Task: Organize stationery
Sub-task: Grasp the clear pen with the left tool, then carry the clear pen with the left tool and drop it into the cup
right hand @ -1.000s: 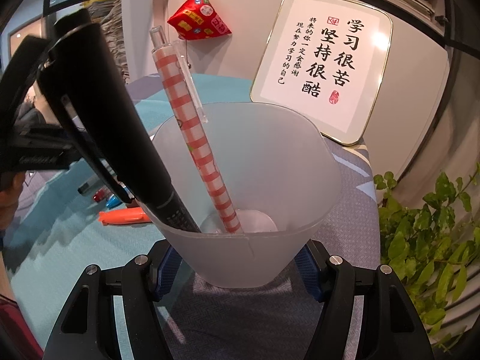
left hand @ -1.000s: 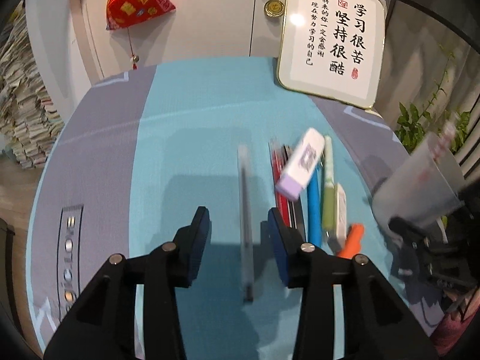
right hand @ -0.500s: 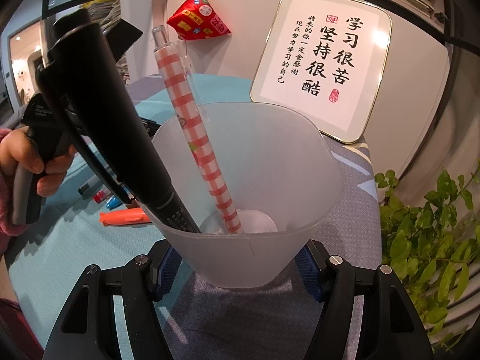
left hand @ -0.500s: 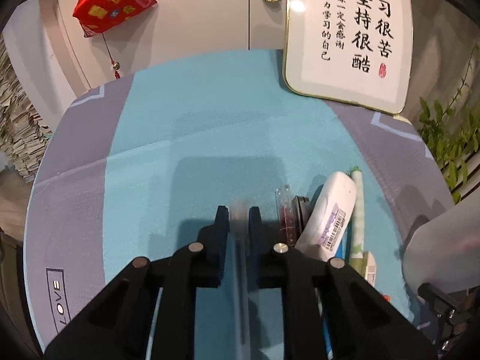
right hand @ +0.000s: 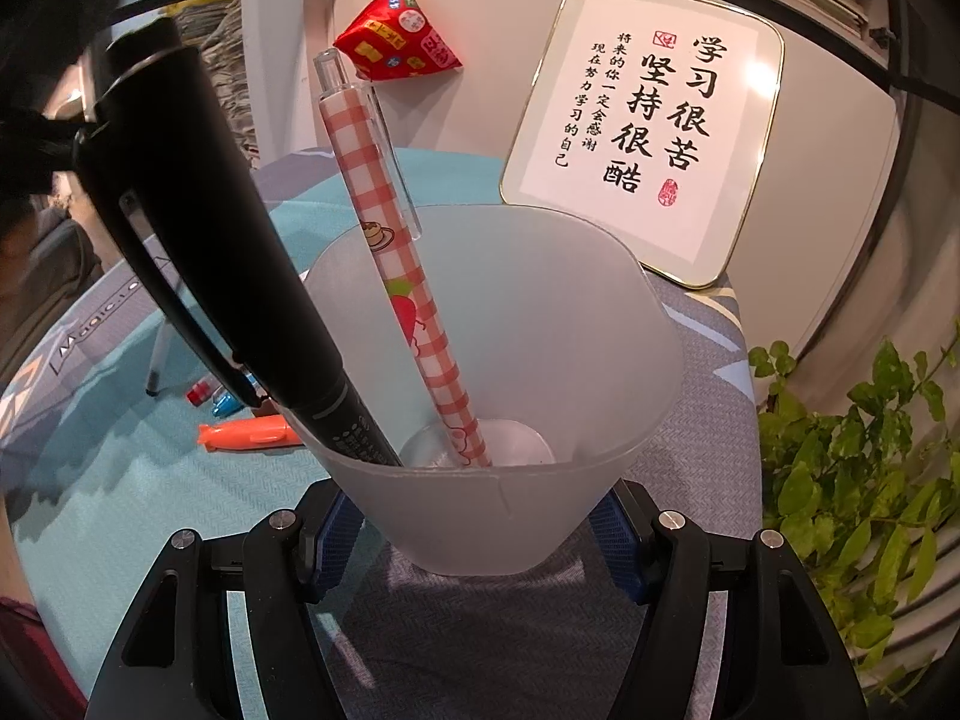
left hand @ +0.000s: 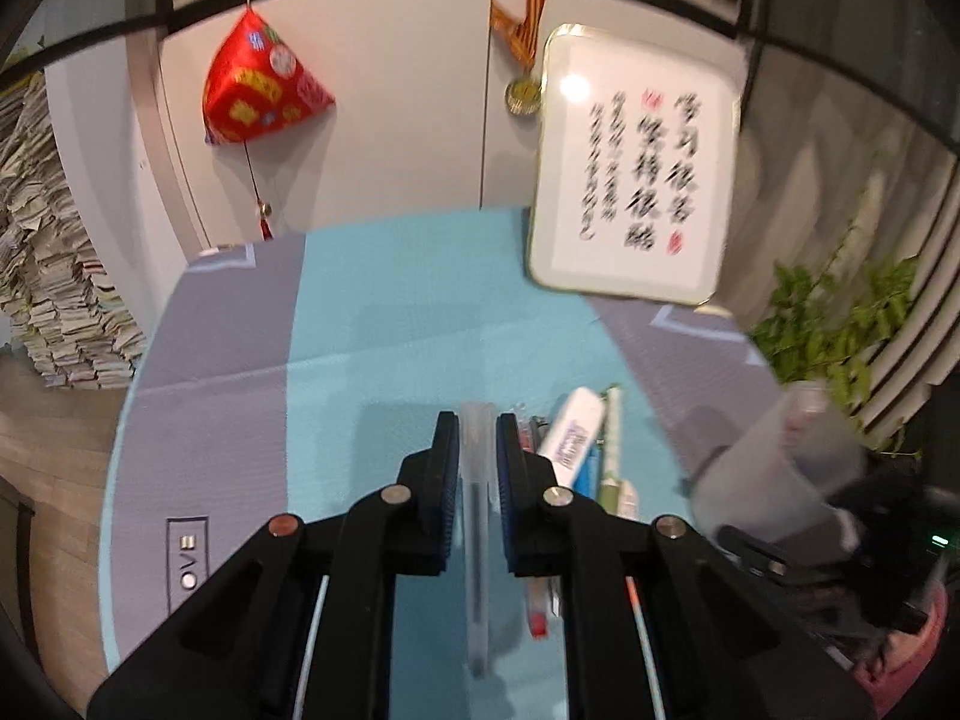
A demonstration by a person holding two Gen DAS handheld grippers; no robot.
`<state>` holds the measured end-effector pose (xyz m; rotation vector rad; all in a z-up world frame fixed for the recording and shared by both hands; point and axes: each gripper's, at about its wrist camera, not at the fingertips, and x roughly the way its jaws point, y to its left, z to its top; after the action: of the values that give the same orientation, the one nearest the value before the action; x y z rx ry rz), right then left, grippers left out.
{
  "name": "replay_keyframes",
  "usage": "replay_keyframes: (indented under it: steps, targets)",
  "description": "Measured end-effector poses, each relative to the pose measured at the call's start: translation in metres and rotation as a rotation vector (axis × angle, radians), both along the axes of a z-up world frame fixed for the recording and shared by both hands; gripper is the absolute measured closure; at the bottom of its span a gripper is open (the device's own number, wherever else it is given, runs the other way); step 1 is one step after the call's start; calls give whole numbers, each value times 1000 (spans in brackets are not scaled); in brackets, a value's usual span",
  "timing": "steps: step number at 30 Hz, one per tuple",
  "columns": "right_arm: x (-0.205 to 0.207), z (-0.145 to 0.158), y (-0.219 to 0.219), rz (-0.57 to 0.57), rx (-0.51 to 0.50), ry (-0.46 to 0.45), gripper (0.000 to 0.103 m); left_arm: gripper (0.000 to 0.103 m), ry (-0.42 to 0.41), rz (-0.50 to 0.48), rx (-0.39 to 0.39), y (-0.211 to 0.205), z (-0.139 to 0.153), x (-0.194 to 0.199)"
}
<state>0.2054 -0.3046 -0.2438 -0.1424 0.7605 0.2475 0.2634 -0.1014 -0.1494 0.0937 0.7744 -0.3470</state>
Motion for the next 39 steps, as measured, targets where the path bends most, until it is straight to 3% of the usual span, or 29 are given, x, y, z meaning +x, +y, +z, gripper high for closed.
replay_keyframes:
  steps: [10, 18, 22, 27, 39]
  targets:
    - [0, 0, 0, -1, -3, -1, 34, 93, -106, -77, -66, -4, 49, -43]
    - [0, 1, 0, -1, -4, -1, 34, 93, -245, -200, -183, -38, 115, -65]
    - [0, 1, -1, -2, -5, -2, 34, 93, -289, -261, -204, -61, 135, -69]
    - [0, 2, -1, -5, -4, -1, 34, 93, -258, -318, -189, -92, 129, -64]
    - [0, 2, -1, -6, -4, -1, 34, 93, -62, -325, -126, -109, 65, -43]
